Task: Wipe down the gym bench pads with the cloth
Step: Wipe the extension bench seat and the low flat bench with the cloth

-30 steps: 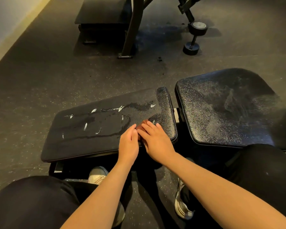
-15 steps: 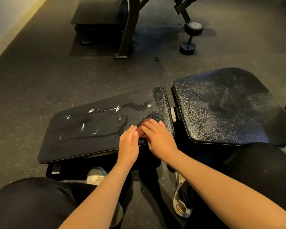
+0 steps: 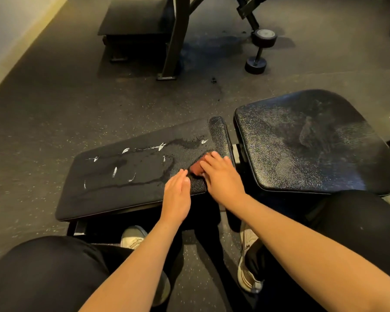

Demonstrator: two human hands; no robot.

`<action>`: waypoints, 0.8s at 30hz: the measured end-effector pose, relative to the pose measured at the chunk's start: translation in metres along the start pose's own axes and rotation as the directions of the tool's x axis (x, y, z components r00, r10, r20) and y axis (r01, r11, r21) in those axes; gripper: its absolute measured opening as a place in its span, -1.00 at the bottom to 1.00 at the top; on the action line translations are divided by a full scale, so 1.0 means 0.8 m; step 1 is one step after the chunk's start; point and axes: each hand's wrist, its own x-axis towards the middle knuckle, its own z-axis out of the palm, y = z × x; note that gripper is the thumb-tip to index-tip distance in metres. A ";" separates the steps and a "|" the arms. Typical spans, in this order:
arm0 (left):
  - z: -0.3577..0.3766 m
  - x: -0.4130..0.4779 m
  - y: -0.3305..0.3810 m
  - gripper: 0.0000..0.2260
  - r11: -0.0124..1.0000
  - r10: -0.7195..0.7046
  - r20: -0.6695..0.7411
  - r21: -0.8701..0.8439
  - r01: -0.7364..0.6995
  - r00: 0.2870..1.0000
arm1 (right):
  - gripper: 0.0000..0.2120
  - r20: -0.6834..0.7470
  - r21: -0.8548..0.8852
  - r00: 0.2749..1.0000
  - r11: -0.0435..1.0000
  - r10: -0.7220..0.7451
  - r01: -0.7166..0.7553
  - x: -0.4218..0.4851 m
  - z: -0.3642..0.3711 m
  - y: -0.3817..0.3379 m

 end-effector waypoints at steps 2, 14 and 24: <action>0.000 0.000 -0.002 -0.59 1.000 -0.014 0.015 0.010 0.014 1.000 | -0.77 -0.017 -0.010 0.995 0.995 0.095 -0.095 0.010 -0.003 -0.003; 0.003 0.003 -0.004 -0.53 1.000 -0.009 -0.043 0.017 0.010 0.999 | -0.70 -0.057 0.028 0.998 0.999 0.035 -0.034 0.001 0.000 -0.006; -0.001 0.011 0.000 -0.53 0.987 -0.107 -0.084 -0.131 0.096 0.991 | -0.50 0.026 0.056 0.987 0.986 -0.160 0.158 -0.025 0.004 -0.034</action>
